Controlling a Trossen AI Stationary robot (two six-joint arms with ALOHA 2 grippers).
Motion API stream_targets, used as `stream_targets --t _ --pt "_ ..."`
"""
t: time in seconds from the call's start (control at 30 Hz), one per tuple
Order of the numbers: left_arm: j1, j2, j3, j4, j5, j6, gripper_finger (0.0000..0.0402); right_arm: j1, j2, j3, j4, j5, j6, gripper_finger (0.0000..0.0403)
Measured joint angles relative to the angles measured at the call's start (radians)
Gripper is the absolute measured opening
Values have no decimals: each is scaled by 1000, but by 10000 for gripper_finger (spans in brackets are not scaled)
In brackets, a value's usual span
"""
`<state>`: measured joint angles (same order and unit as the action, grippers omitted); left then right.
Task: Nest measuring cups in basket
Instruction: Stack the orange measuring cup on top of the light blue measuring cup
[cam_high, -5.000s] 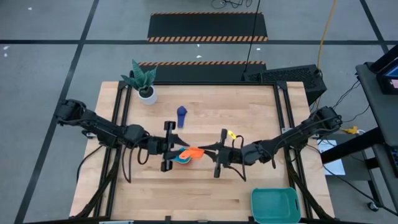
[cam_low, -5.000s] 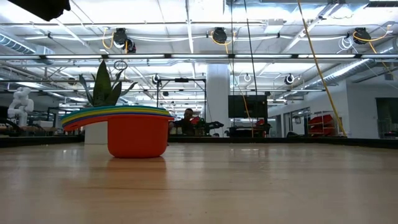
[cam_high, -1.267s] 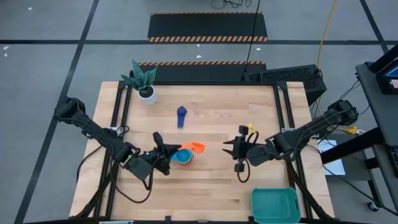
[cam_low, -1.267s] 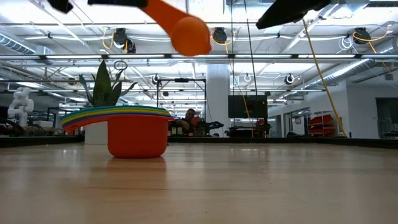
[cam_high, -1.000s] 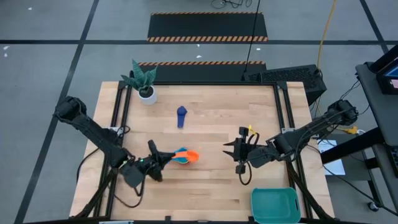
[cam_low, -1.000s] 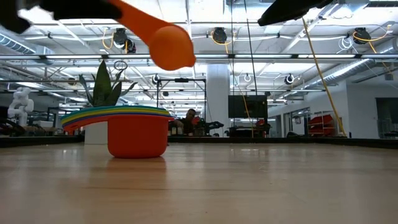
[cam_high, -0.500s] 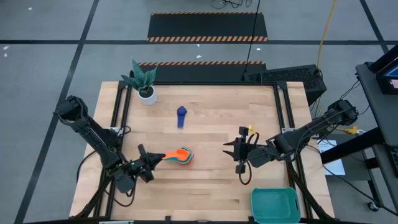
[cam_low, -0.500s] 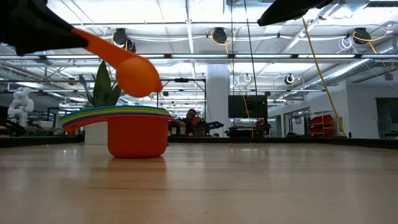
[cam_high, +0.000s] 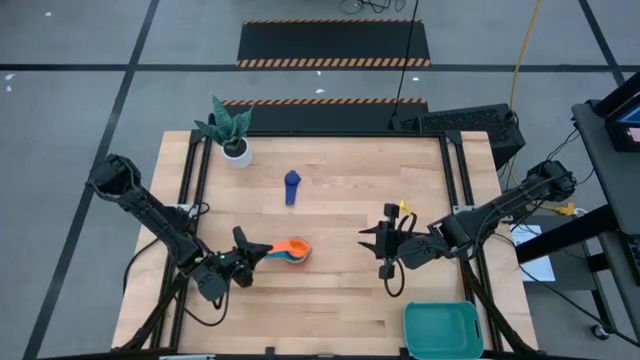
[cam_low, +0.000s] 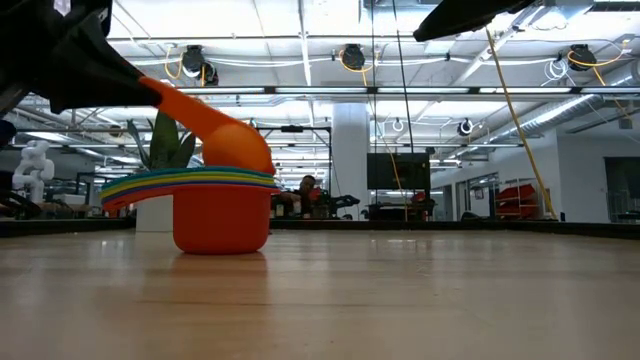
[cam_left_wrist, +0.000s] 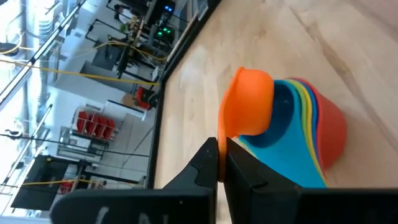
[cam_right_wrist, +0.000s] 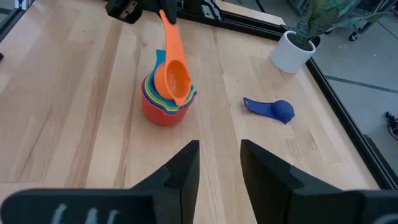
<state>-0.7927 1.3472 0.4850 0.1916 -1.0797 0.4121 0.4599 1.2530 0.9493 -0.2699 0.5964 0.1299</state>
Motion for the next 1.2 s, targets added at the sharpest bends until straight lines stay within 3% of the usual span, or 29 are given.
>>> stream_targets --t 0.13,0.43,0.6,0.83,1.2 --pt "9 0 0 -45 6 -12 17 0 0 0 0 0 0 112" --pt "9 0 0 -66 -2 -69 140 0 0 0 0 0 0 112" --pt "9 0 0 -69 -5 -82 181 0 0 0 0 0 0 112" --pt "9 0 0 -97 -2 -155 201 0 0 0 -1 0 0 112" --pt "9 0 0 -187 115 -350 202 0 0 0 -1 0 0 112"
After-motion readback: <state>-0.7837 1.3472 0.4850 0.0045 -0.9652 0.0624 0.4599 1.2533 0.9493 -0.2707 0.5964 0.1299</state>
